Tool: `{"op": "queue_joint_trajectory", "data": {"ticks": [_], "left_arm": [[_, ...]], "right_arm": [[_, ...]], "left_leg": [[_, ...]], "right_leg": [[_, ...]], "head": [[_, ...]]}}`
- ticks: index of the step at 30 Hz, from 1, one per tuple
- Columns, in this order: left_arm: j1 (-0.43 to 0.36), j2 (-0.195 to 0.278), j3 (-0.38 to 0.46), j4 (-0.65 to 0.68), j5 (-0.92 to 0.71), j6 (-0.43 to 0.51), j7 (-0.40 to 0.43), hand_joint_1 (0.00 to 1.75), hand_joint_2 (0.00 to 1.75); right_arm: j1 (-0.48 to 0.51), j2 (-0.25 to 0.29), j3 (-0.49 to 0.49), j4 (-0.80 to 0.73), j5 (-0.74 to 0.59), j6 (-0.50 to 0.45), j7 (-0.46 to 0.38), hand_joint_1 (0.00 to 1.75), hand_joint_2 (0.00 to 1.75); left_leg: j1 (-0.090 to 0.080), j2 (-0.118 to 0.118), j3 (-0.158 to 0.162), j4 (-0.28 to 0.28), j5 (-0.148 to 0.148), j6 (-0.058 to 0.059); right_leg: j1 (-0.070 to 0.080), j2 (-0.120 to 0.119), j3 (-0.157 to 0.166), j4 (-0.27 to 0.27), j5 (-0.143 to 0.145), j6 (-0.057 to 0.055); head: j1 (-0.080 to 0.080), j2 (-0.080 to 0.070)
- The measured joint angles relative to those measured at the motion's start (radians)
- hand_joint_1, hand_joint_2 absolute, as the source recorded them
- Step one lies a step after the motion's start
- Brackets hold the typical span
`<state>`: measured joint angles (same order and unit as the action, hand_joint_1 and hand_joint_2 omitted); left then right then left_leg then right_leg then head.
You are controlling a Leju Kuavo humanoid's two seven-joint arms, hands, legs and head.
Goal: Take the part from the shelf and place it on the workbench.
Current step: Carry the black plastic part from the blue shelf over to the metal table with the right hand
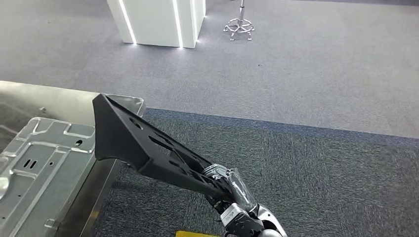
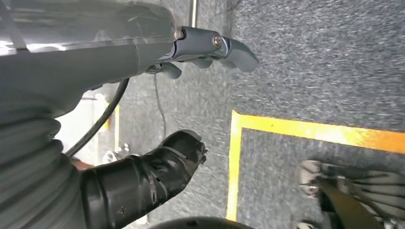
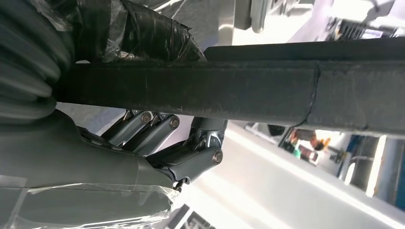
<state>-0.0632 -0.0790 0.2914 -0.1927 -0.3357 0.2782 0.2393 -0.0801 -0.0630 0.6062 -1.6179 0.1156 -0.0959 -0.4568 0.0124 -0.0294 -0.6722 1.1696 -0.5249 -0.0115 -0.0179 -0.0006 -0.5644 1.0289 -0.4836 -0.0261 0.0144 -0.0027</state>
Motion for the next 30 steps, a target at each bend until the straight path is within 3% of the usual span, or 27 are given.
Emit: {"op": "queue_joint_trajectory", "data": {"ticks": [2,3,5,7,9,11,12,14,15,17,18,19,20,22,24,26,28,30], "left_arm": [[-0.003,0.000,0.000,0.000,-0.001,0.000,0.000,0.00,1.75],[-0.002,0.000,0.000,0.000,-0.002,0.000,0.000,0.00,1.75],[0.000,0.000,0.000,0.000,-0.002,0.000,0.000,0.00,1.75],[0.001,0.001,0.000,0.000,-0.002,0.000,0.000,0.00,1.75],[-0.002,0.002,0.000,0.000,-0.002,0.000,-0.001,0.00,1.75],[-0.001,0.002,0.001,0.000,-0.002,-0.001,-0.001,0.00,1.75],[0.001,0.001,0.001,0.000,-0.002,-0.001,-0.001,0.00,1.75],[0.002,0.002,0.002,0.000,-0.003,-0.001,0.000,0.00,1.75],[0.002,0.003,0.003,0.000,-0.003,-0.001,0.000,0.00,1.75],[0.000,0.003,0.004,0.000,-0.003,-0.002,0.000,0.00,1.75],[0.000,0.003,0.005,0.000,-0.003,-0.002,0.000,0.00,1.75],[0.000,0.003,0.006,0.000,-0.003,-0.002,0.000,0.00,1.75],[-0.001,0.003,0.006,0.000,-0.003,-0.003,0.000,0.00,1.75],[-0.001,0.003,0.007,0.000,-0.003,-0.003,0.000,0.00,1.75],[-0.001,0.003,0.008,0.000,-0.003,-0.003,0.000,0.00,1.75],[0.001,0.004,0.008,0.000,-0.004,-0.003,0.000,0.00,1.75],[0.002,0.004,0.008,0.000,-0.004,-0.003,0.000,0.00,1.75],[0.000,0.004,0.009,0.000,-0.005,-0.003,0.000,0.00,1.75]], "right_arm": [[0.001,0.000,0.000,0.000,-0.001,0.000,0.000,1.75,1.75],[0.001,0.000,0.000,0.000,-0.001,0.000,0.001,1.75,1.75],[0.001,0.000,0.000,0.000,-0.001,0.000,0.001,1.75,1.75],[0.000,0.000,0.000,0.000,-0.001,0.000,0.000,1.75,1.75],[-0.001,0.000,0.000,0.000,-0.001,0.000,0.000,1.75,1.75],[-0.003,0.000,0.000,-0.001,0.000,-0.001,0.000,1.75,1.75],[-0.004,0.000,0.000,-0.001,0.000,-0.001,0.000,1.75,1.75],[-0.005,0.000,0.000,-0.003,0.001,-0.001,-0.001,1.75,1.75],[-0.004,0.000,0.000,-0.004,0.001,-0.001,-0.001,1.75,1.75],[0.001,-0.002,0.000,-0.005,0.002,-0.001,-0.001,1.75,1.75],[0.003,-0.002,0.000,-0.005,0.002,-0.001,-0.001,1.75,1.75],[0.004,-0.003,0.000,-0.005,0.003,-0.001,-0.001,1.75,1.75],[0.004,-0.003,0.000,-0.005,0.003,-0.001,-0.001,1.75,1.75],[0.003,-0.003,0.000,-0.005,0.003,-0.001,-0.001,1.75,1.75],[0.003,-0.004,0.000,-0.005,0.003,-0.001,-0.001,1.75,1.75],[0.001,-0.004,0.000,-0.006,0.003,-0.001,-0.001,1.75,1.75],[-0.002,-0.003,0.000,-0.006,0.003,-0.001,-0.001,1.75,1.75],[-0.003,-0.002,0.000,-0.006,0.003,-0.001,-0.001,1.75,1.75]], "left_leg": [[0.004,0.015,-0.054,0.106,-0.039,-0.007],[0.006,0.018,-0.060,0.119,-0.035,-0.009],[0.008,0.031,-0.018,0.041,0.020,-0.010],[0.004,0.070,0.046,-0.082,0.067,-0.004],[-0.003,0.087,0.070,-0.136,0.074,0.009],[-0.005,0.067,0.070,-0.141,0.076,0.022],[-0.004,0.057,0.072,-0.144,0.078,0.028],[0.000,0.040,0.076,-0.151,0.082,0.041],[-0.001,0.031,0.076,-0.152,0.082,0.045],[-0.003,0.009,0.076,-0.151,0.082,0.050],[-0.004,-0.004,0.076,-0.151,0.082,0.050],[-0.004,-0.017,0.077,-0.150,0.081,0.050],[-0.004,-0.030,0.079,-0.148,0.081,0.049],[-0.004,-0.053,0.078,-0.143,0.078,0.044],[-0.004,-0.073,0.072,-0.140,0.078,0.034],[-0.001,-0.093,0.065,-0.143,0.082,0.020],[0.000,-0.077,0.058,-0.128,0.072,0.009],[0.000,-0.023,0.019,-0.042,0.024,0.002]], "right_leg": [[0.003,-0.027,0.002,0.000,-0.004,-0.003],[0.004,-0.039,0.003,0.001,-0.005,-0.003],[0.004,-0.061,0.007,0.002,-0.011,0.001],[0.007,-0.081,0.012,0.006,-0.018,0.010],[0.013,-0.099,0.016,0.006,-0.023,0.019],[0.014,-0.113,0.020,0.004,-0.027,0.029],[0.012,-0.103,0.020,0.009,-0.033,0.035],[0.007,-0.055,-0.005,0.071,-0.075,0.042],[0.005,-0.028,-0.033,0.129,-0.105,0.043],[0.005,-0.007,-0.097,0.252,-0.151,0.042],[0.005,-0.004,-0.115,0.279,-0.148,0.041],[0.005,-0.001,-0.116,0.269,-0.126,0.040],[0.004,0.005,-0.100,0.223,-0.089,0.037],[0.002,0.047,-0.050,0.093,-0.020,0.032],[0.001,0.080,-0.025,0.026,-0.001,0.030],[0.003,0.069,-0.020,0.018,-0.001,0.024],[0.001,0.045,-0.010,0.008,0.003,0.012],[0.002,0.017,-0.002,0.000,0.004,0.001]], "head": [[0.000,0.000],[0.000,0.000],[0.000,0.000],[0.000,0.000],[0.001,0.000],[0.002,0.000],[0.002,0.000],[0.002,0.000],[0.002,0.000],[0.003,0.000],[0.003,0.000],[0.003,0.000],[0.003,0.000],[0.002,0.000],[0.002,0.000],[0.002,0.000],[0.001,0.000],[-0.001,0.000]]}}
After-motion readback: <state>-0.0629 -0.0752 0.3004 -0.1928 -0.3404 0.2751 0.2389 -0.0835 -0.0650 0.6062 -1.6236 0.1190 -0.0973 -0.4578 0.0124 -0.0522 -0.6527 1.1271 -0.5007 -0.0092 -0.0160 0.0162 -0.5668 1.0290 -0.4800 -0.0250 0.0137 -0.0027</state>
